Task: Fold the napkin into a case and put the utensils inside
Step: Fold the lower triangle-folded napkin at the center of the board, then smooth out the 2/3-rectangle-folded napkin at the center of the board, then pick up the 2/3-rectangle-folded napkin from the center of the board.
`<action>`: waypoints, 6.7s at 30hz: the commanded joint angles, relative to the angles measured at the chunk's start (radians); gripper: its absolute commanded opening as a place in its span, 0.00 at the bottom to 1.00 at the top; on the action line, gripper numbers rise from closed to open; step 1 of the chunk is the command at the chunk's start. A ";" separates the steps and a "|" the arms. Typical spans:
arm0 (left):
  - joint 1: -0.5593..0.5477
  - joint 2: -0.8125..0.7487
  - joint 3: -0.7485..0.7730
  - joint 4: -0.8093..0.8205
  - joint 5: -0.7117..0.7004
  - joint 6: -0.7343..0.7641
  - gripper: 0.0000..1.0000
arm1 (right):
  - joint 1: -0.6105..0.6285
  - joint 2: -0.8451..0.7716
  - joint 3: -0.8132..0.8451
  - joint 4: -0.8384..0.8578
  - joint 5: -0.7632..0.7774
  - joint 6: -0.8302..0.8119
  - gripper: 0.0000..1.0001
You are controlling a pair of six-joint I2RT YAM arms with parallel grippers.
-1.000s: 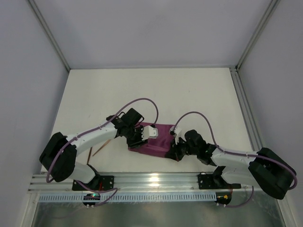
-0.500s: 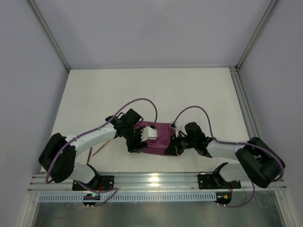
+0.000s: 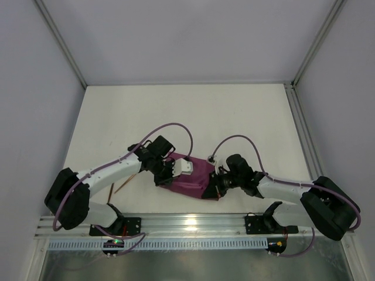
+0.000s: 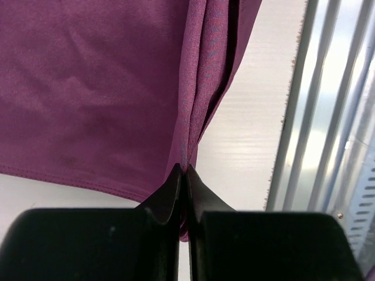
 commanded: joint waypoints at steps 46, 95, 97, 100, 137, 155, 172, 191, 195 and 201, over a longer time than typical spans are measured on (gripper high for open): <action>0.067 0.317 0.226 0.077 -0.029 -0.127 0.08 | -0.172 -0.244 0.173 -0.478 0.386 -0.083 0.53; -0.057 0.398 0.252 0.070 0.031 -0.110 0.09 | -0.192 0.117 0.159 -0.129 0.455 0.078 0.16; -0.056 0.396 0.245 0.090 -0.016 -0.139 0.10 | -0.192 0.108 0.178 -0.151 0.450 0.052 0.16; -0.057 0.401 0.235 0.107 -0.053 -0.179 0.10 | -0.181 0.073 0.231 -0.213 0.440 -0.006 0.18; 0.071 0.197 0.324 0.124 -0.026 -0.340 0.61 | -0.065 -0.069 -0.049 -0.060 0.519 0.176 0.03; 0.130 0.542 0.439 0.143 -0.036 -0.295 0.68 | -0.065 -0.047 -0.064 0.005 0.478 0.159 0.03; 0.056 0.579 0.430 0.004 -0.038 -0.267 0.18 | -0.065 -0.061 -0.078 0.003 0.519 0.202 0.03; -0.237 0.182 0.177 0.204 -0.394 -0.216 0.00 | -0.066 -0.082 -0.127 0.062 0.561 0.328 0.03; -0.341 0.183 0.165 0.198 -0.415 -0.206 0.00 | -0.065 -0.092 -0.149 0.083 0.570 0.371 0.03; -0.471 0.188 0.102 0.219 -0.480 -0.180 0.00 | -0.065 -0.113 -0.176 0.135 0.588 0.443 0.03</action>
